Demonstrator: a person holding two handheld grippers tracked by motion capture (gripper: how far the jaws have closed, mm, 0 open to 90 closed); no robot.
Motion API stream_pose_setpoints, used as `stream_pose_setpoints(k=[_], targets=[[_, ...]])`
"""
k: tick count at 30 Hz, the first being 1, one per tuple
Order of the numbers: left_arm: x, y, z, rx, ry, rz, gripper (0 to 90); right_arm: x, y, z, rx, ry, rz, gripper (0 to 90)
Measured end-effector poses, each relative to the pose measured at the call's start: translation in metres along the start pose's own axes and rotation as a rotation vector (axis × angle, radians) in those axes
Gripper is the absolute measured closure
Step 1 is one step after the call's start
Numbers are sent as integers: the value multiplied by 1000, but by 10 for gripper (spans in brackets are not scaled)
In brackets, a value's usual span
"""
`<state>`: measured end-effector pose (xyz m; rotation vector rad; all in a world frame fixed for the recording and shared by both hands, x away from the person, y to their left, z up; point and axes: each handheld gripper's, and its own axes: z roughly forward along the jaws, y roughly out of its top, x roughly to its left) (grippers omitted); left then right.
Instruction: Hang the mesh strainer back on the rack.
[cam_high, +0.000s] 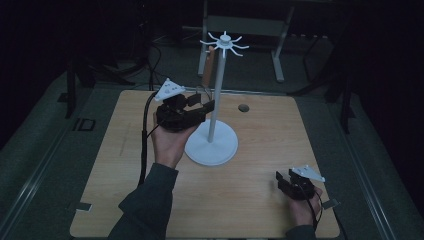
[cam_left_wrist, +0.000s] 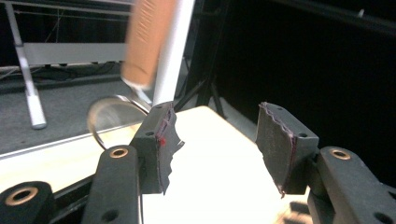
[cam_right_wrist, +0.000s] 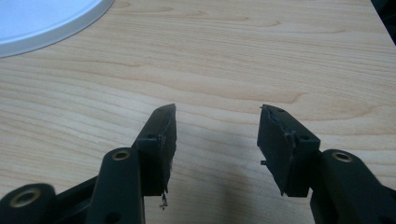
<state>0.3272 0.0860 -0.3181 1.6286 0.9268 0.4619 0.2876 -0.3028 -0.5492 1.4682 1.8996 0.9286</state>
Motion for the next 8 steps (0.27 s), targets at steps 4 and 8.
stream_pose_setpoints(k=[4, 8], targets=[[0, -7, 0, 19, 0, 30, 484, 0, 0, 1, 16, -10, -8, 462], [3, -16, 1, 68, 1, 50, 484, 0, -1, 3, 30, -12, -9, 453]])
